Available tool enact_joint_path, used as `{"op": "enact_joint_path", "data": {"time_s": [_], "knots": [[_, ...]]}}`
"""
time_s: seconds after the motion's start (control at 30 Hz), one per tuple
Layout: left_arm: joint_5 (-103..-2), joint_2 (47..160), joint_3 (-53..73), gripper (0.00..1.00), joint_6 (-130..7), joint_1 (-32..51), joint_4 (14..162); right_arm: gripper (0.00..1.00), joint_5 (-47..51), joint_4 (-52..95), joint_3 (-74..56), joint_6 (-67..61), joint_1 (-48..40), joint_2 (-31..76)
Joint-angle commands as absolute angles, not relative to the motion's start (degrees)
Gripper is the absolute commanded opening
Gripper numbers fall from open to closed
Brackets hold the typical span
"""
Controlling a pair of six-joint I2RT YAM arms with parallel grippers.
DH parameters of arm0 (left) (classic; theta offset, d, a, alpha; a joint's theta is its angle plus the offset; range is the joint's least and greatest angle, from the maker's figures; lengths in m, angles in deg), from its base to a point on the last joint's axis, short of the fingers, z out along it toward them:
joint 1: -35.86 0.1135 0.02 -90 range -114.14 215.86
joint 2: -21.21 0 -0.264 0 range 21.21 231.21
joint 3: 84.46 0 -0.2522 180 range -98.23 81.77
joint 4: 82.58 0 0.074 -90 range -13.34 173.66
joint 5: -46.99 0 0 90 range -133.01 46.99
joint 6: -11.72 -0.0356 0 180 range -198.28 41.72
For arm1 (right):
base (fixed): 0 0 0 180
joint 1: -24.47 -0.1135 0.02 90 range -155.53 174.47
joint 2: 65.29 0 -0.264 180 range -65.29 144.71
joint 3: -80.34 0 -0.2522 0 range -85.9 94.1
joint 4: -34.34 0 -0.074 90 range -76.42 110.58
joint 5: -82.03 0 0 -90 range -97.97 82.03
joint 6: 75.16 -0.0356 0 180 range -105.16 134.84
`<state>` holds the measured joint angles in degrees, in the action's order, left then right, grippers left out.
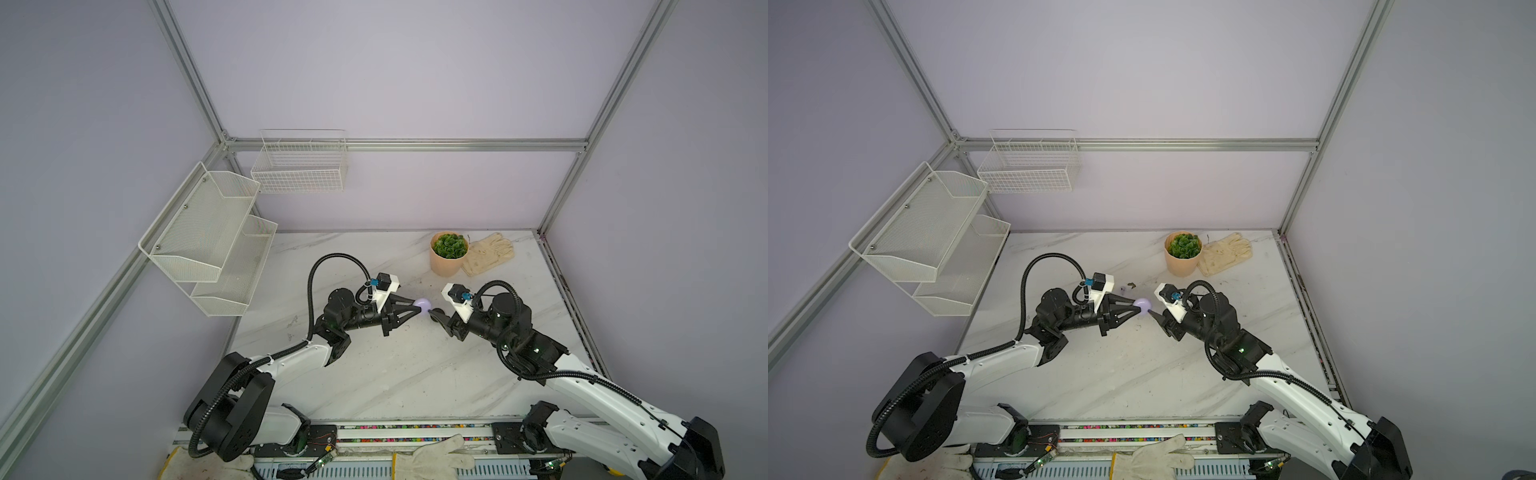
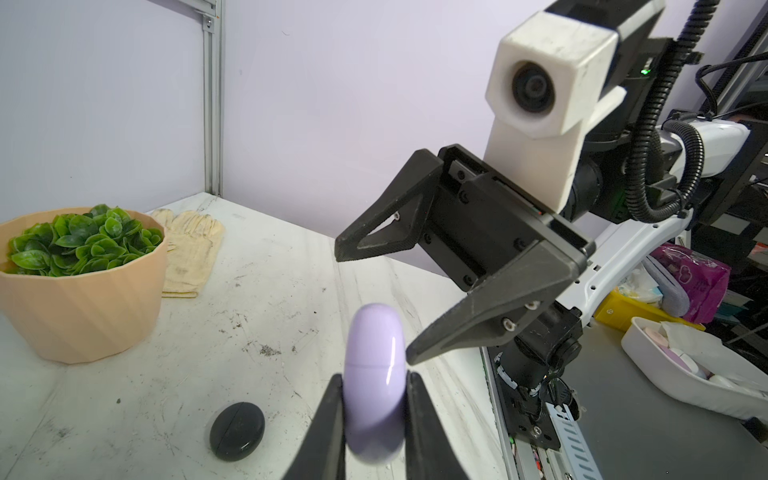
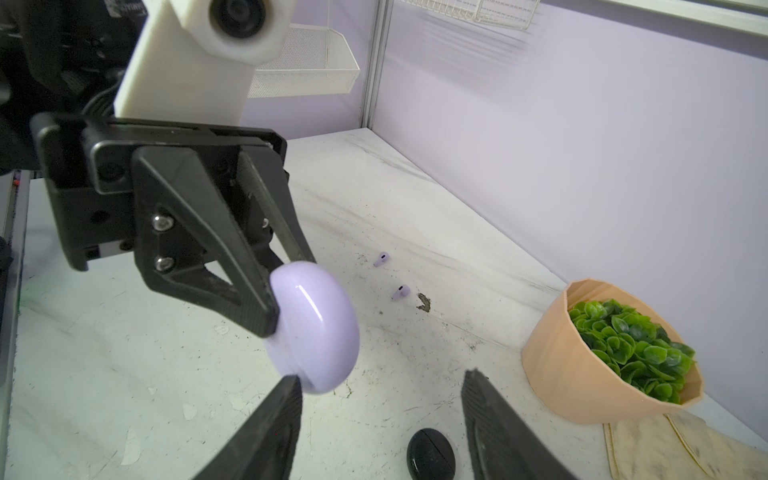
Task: Insert the wireless bluetooth earbuds into the charging case
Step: 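Close the right gripper on the lid of the lilac case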
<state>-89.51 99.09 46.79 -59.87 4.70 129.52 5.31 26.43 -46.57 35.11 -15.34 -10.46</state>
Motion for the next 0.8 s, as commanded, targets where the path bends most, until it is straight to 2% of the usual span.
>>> {"op": "enact_joint_path", "data": {"time_s": [0.0, 0.77], "knots": [[-90.56, 99.24, 48.31, 0.0, -60.7, 4.66, 133.07, 0.64, 5.92, 29.18, -44.5, 36.72, -15.75, -10.05], [-91.61, 99.43, 47.67, 0.0, -60.54, 4.73, 132.07, 0.64, 0.58, 28.4, -41.78, 38.17, -16.14, -8.63]]}}
